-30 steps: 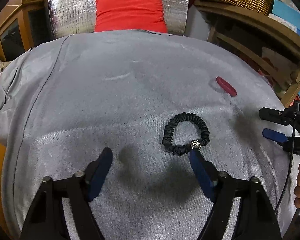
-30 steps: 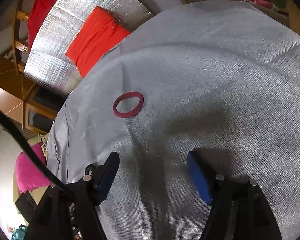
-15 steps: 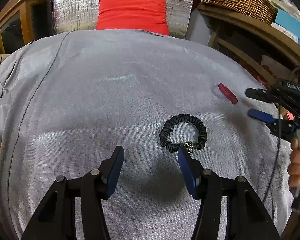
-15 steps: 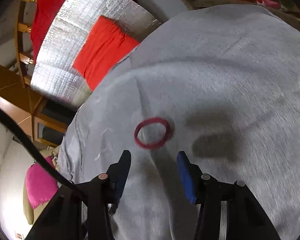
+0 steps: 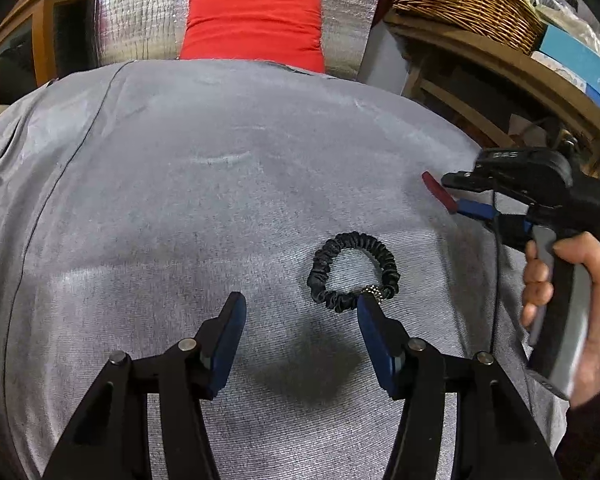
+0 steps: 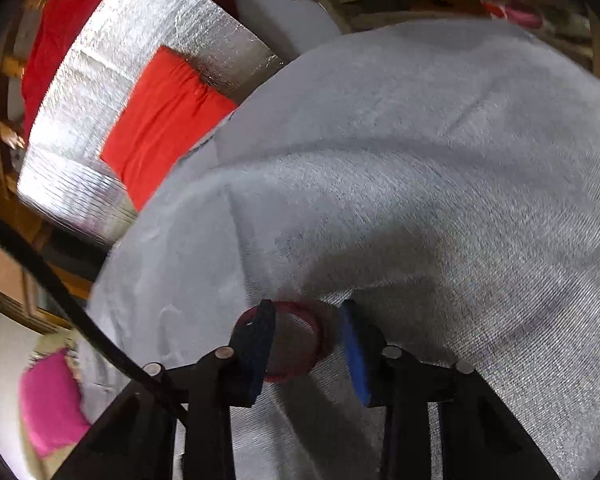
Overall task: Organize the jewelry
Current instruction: 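Lower the right gripper onto the red hair tie and close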
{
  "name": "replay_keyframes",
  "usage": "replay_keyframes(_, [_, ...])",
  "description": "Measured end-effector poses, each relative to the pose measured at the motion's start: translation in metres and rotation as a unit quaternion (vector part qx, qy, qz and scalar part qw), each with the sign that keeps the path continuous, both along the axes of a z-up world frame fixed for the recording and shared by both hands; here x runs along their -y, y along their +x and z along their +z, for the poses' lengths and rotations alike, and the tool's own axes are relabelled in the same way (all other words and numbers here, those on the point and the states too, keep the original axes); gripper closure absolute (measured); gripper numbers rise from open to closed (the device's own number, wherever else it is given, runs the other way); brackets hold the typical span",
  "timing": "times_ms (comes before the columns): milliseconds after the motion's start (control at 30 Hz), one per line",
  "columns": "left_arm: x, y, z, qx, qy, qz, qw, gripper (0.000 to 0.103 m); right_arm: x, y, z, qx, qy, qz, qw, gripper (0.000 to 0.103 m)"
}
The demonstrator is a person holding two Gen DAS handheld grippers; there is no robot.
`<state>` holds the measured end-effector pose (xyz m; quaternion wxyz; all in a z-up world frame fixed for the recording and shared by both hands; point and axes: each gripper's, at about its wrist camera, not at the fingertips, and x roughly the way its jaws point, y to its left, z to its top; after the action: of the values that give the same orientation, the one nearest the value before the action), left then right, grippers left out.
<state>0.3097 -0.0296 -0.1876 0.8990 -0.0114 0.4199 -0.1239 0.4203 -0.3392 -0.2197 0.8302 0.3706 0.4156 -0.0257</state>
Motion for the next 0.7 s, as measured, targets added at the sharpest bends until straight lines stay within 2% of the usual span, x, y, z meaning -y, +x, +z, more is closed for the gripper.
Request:
replay_keyframes(100, [0.0, -0.001, 0.001, 0.004, -0.002, -0.004, 1.0, 0.044, -0.013, 0.003, 0.006, -0.012, -0.076, 0.016, 0.997, 0.08])
replay_keyframes(200, [-0.002, -0.001, 0.004, 0.003, -0.013, -0.005, 0.9999, 0.044, -0.022, 0.004, 0.008, -0.018, -0.129, 0.029, 0.991, 0.096])
replay_keyframes(367, [-0.008, 0.0, 0.006, 0.005, -0.02, -0.001, 0.9998, 0.045, -0.019, -0.003, 0.01, -0.013, -0.137, 0.041, 0.99, 0.098])
replay_keyframes(567, [-0.015, 0.003, 0.004, -0.001, -0.029, 0.007, 0.9996, 0.051, -0.011, -0.02, 0.012, -0.013, -0.103, 0.047, 0.993, 0.098])
replay_keyframes(700, [-0.011, 0.003, 0.002, -0.005, -0.031, -0.002, 0.9995, 0.051, -0.005, -0.033, 0.017, -0.017, -0.09, 0.052, 0.994, 0.098])
